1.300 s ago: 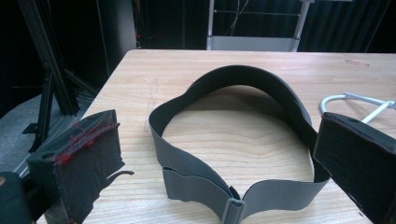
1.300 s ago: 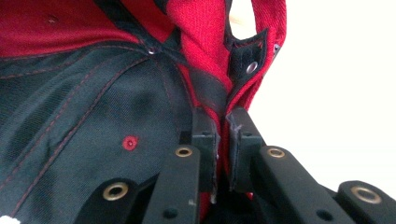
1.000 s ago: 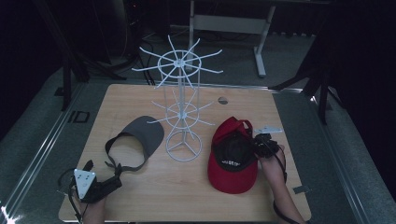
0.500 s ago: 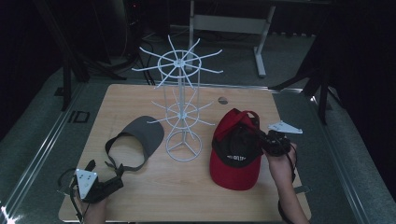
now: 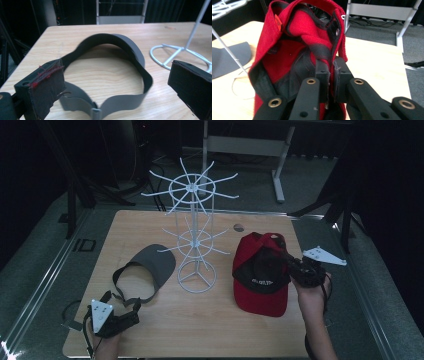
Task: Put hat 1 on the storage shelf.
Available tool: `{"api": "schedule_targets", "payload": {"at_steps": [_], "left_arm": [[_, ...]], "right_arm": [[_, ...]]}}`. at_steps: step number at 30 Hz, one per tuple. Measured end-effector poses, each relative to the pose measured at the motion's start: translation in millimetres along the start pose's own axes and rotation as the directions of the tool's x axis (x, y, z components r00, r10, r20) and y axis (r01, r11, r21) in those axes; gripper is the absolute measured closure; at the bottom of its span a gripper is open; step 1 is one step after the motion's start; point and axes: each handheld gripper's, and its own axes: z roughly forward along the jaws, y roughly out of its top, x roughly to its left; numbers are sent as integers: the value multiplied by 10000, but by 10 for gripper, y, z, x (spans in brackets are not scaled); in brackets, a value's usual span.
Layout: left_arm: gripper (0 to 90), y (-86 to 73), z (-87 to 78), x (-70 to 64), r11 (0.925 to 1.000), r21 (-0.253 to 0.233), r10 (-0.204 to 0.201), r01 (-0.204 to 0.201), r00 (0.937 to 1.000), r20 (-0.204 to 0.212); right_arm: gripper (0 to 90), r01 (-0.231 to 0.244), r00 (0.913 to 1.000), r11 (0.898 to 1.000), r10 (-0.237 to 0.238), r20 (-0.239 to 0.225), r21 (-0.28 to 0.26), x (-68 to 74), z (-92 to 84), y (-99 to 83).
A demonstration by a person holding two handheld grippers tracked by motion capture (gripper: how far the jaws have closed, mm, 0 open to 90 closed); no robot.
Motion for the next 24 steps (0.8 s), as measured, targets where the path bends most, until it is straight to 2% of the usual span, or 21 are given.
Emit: {"api": "schedule_targets", "payload": {"at_steps": [3,5,7,9,13,17,19,20,21,22,23,24], "left_arm": [[10,81,-35,-87,9999,-116,-101,107,9988,485],[10,145,-73,-141,9996,-104,-252,264,9945,1016],[10,224,-116,-206,9991,14,-416,420,9839,1736],[10,309,-154,-295,9992,276,-335,271,9632,2666],[10,461,-240,-487,9997,229,33,-112,9478,3188],[10,651,-317,-636,9991,188,289,-379,9367,3489],[10,701,-343,-668,9989,178,355,-443,9387,3428],[10,822,-397,-717,9985,10,496,-539,9263,3735],[10,870,-419,-732,9987,-108,505,-502,9219,3842],[10,870,-419,-732,9987,-108,505,-502,9219,3842],[10,965,-441,-758,9986,-165,523,-499,9146,4009],[10,965,-441,-758,9986,-165,523,-499,9146,4009]], "right_arm": [[842,19,10000,9999,-20,-70,-110,0,-73,37],[842,34,10000,9999,-35,-83,-163,-6,-119,56],[842,-24,9999,9997,20,-169,-230,-17,-164,70],[841,-68,9997,9995,61,-222,-299,-24,-205,82],[841,-46,9998,9992,38,-199,-402,-21,-277,107],[841,-89,9997,9985,76,-235,-546,-9,-350,134],[841,-80,9997,9985,66,-254,-544,-3,-370,144],[841,-84,9995,9978,64,-309,-661,11,-419,167],[841,-98,9995,9975,77,-315,-700,15,-431,174],[841,-98,9995,9975,77,-315,-700,15,-431,174],[841,-89,9993,9970,60,-373,-772,28,-462,195],[841,-89,9993,9970,60,-373,-772,28,-462,195]]}}
